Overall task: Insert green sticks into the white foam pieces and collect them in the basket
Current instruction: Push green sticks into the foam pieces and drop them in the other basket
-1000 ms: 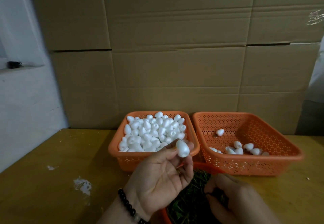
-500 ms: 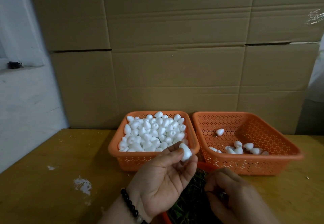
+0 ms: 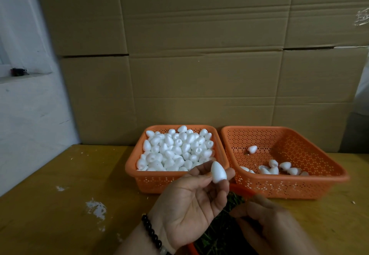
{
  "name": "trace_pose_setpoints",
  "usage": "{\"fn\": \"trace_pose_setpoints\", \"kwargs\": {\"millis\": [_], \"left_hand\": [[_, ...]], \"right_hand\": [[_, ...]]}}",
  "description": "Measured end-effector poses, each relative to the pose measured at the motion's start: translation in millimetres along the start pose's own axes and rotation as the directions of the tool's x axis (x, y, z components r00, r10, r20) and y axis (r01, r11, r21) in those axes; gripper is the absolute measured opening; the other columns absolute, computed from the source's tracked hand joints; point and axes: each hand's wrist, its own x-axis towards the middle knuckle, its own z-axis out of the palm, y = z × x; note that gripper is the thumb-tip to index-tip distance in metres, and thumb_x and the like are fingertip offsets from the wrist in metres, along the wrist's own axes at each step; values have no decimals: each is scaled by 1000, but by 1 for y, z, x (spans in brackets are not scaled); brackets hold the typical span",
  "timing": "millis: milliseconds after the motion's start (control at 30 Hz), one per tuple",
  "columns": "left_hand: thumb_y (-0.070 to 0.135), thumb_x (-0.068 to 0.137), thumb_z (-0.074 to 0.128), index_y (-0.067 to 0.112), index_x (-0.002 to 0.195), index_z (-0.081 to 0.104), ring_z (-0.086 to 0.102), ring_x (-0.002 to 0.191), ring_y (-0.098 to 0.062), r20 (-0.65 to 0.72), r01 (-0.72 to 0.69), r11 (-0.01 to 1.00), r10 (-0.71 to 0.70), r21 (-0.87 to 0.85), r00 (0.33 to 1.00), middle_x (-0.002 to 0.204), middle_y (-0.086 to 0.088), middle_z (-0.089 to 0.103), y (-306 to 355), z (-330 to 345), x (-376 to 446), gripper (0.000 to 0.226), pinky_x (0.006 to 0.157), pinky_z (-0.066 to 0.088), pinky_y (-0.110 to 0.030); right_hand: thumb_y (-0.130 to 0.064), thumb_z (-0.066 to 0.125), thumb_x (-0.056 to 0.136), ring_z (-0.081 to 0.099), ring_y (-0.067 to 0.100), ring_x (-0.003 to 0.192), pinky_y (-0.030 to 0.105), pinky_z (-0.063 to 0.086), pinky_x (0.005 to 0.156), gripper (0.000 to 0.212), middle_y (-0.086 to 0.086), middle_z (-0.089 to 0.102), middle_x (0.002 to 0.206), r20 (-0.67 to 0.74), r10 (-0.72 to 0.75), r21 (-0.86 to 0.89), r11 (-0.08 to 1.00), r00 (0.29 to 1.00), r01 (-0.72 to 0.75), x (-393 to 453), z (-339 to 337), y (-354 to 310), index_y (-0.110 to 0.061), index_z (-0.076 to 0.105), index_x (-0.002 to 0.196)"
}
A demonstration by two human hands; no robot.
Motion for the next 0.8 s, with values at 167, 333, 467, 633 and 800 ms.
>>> {"fn": "trace_pose_setpoints", "kwargs": {"millis": [167,333,467,633,800], "left_hand": [[0,75,61,0,131,51,66,69,-22,2,0,1000,0,-25,1000,117,-25,65,0,-3,1,57,54,56,-26],[-5,72,61,2,119,57,65,66,-20,-15,-30,999,29,-26,999,114,-26,66,0,-2,1,48,54,55,-25],[-6,73,59,3,121,55,64,67,-20,-10,-30,999,29,-36,1000,116,-27,65,0,-2,0,49,55,55,-25],[-10,69,60,-1,117,59,63,66,-24,-16,-28,999,28,-44,999,110,-25,66,0,-1,1,48,54,55,-26],[-12,70,65,0,112,63,62,68,-23,-29,-56,998,55,-15,998,92,-20,64,-1,-1,1,44,53,55,-27]], "right_hand": [[-9,86,58,63,-6,71,18,51,60,40,-20,64,84,-38,24,8,1000,999,-24,-1,1,0,-39,70,79],[-8,88,55,61,-7,70,14,49,61,41,-20,65,82,-36,26,-8,1000,999,-27,-1,2,-3,-38,70,77],[-7,87,57,62,-6,71,17,51,60,40,-19,65,83,-66,29,7,1000,997,-29,-1,3,-2,-37,70,77],[-7,88,54,63,-3,71,16,49,62,40,-18,66,81,-87,29,-14,999,996,-30,-1,4,-2,-34,69,76],[-4,89,50,63,-2,68,13,47,63,42,-18,65,77,-90,9,-42,999,996,-13,-1,6,-1,-32,68,73]]}}
